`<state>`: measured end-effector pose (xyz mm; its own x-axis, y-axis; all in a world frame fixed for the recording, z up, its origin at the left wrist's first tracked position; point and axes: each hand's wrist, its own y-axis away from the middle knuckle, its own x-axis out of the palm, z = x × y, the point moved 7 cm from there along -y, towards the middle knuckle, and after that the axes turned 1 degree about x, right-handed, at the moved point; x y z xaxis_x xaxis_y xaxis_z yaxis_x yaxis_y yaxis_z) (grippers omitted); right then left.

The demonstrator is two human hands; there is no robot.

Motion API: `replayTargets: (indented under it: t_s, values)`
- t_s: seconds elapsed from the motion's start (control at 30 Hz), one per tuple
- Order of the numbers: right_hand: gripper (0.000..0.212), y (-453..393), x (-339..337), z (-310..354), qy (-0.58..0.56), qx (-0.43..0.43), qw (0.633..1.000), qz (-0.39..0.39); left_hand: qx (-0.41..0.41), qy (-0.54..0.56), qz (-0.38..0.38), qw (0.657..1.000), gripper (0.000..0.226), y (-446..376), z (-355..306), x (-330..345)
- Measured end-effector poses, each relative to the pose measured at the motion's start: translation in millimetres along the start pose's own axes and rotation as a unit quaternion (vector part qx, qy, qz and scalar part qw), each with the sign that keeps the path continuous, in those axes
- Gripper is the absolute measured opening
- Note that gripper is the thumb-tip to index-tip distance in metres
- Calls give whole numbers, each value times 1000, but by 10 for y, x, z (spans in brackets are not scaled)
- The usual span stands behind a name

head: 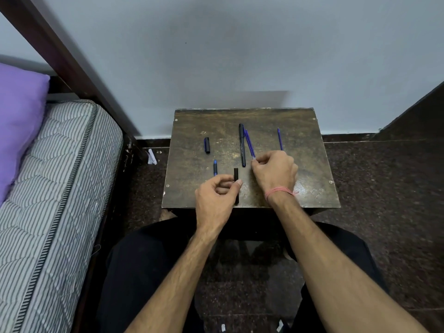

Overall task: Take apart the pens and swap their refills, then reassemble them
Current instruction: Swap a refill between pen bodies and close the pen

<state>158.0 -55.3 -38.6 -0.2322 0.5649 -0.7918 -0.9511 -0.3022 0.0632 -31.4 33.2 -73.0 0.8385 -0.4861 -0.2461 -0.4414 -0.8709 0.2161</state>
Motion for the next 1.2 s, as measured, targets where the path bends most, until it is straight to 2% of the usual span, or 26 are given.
replayTargets:
  t_s: [0.1,0.2,0.3,0.67,1.07,1.2]
  values:
    - [7,-35,20,-37,-9,60,998,19,1,2,1,1000,17,15,-8,5]
    - [25,-69,59,-115,-18,110,993,43,7,1,2,1000,14,41,-24,5]
    - [28,-87,74,-144,-31,126,990,50,15,1,3,1000,13,51,-45,8]
    - [32,10,4,-190,-35,75,994,71,18,-9,-2,1000,17,51,-40,10]
    - [24,170,-45,-218,-27,47,996,72,15,-13,-3,1000,19,74,-46,1]
    - [23,53,-126,-148,-32,36,998,31,18,-6,-2,1000,14,74,-56,1]
